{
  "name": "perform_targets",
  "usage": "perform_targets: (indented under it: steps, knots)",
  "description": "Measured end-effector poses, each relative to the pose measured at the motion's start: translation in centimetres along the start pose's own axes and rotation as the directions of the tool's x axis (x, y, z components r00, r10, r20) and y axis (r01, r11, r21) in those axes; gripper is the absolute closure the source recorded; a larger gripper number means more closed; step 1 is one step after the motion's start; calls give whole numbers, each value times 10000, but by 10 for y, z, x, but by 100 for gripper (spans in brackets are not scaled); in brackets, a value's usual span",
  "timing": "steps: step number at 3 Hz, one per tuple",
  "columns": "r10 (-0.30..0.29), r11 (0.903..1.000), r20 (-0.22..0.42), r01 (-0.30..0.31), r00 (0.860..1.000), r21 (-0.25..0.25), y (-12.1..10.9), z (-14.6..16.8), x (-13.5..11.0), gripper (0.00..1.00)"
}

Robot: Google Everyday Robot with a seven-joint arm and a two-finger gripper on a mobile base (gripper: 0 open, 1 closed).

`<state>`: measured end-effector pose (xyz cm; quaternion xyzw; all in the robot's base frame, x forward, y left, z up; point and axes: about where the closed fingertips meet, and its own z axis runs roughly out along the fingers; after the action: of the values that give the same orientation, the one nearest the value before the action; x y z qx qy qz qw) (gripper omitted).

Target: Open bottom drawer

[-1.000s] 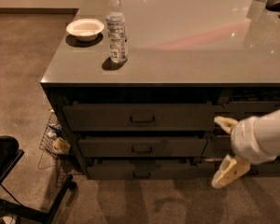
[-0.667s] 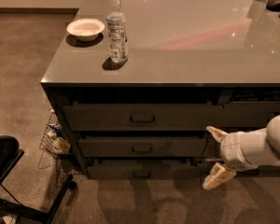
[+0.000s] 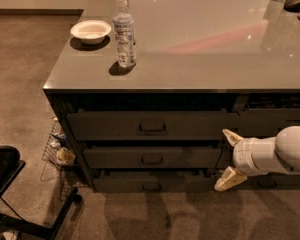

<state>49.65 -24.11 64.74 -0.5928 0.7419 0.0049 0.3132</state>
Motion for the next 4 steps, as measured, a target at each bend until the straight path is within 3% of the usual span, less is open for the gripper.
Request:
perform_targets:
  steps: [1, 2, 3, 4]
  knots:
    - [-135, 9996, 23, 135, 9999, -230, 21, 29, -4, 0]
    - [36, 9998, 577, -25, 9983, -189, 45, 99, 10, 0]
    - [202, 9994, 989, -174, 9949, -289, 64, 163, 36, 0]
    - [332, 9983, 1373, -263, 9900, -519, 91, 239, 77, 0]
